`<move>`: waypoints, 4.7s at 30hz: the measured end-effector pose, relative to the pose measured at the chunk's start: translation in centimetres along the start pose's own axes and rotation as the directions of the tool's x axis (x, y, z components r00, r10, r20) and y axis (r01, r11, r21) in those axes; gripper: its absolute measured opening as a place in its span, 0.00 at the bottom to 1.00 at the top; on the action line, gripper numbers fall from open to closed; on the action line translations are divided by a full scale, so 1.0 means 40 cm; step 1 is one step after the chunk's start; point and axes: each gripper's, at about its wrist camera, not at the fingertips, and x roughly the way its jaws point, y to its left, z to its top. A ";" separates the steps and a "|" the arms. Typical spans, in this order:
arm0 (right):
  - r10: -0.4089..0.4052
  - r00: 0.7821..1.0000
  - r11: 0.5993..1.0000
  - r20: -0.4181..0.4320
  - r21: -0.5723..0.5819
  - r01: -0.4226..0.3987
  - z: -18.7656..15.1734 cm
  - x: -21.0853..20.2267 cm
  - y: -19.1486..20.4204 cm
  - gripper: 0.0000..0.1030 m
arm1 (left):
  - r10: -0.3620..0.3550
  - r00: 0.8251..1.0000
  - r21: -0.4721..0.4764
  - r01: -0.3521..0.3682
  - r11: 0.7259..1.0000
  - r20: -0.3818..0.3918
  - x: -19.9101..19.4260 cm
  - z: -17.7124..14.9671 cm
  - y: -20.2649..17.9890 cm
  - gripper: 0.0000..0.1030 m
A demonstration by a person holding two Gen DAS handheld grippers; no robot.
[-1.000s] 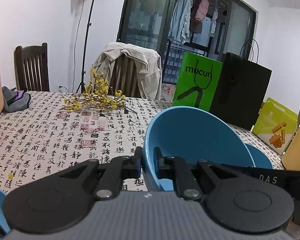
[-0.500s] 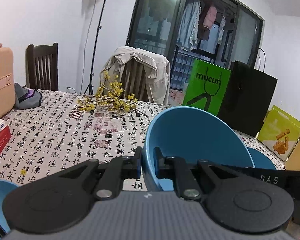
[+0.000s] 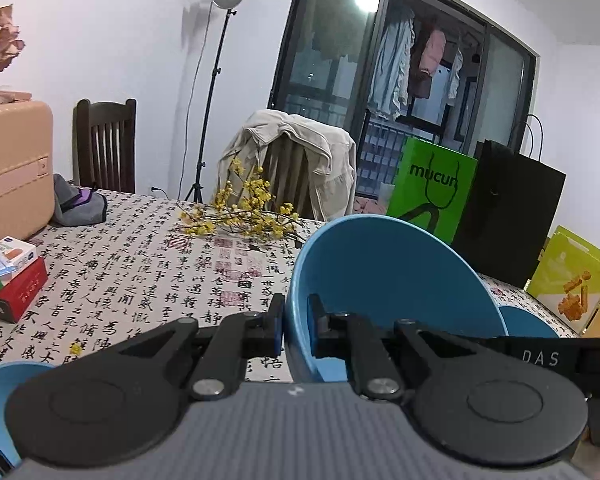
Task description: Organize plates and bowls
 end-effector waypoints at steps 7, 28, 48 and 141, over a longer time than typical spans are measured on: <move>0.022 1.000 1.000 0.000 -0.003 -0.022 -0.008 0.008 0.029 0.12 | 0.024 0.999 0.000 -0.024 1.000 0.036 -0.021 -0.006 0.020 0.12; 0.080 0.997 0.996 -0.018 -0.047 -0.081 -0.034 0.035 0.123 0.12 | 0.084 0.993 -0.038 -0.080 0.996 0.087 -0.084 -0.017 0.108 0.12; 0.137 0.989 0.986 -0.054 -0.087 -0.141 -0.047 0.062 0.219 0.12 | 0.153 0.979 -0.070 -0.144 0.987 0.133 -0.136 -0.022 0.186 0.12; 0.151 0.958 0.906 -0.244 -0.353 -0.233 -0.199 0.184 0.469 0.14 | 0.373 0.926 -0.102 -0.366 0.925 0.060 -0.233 -0.185 0.370 0.12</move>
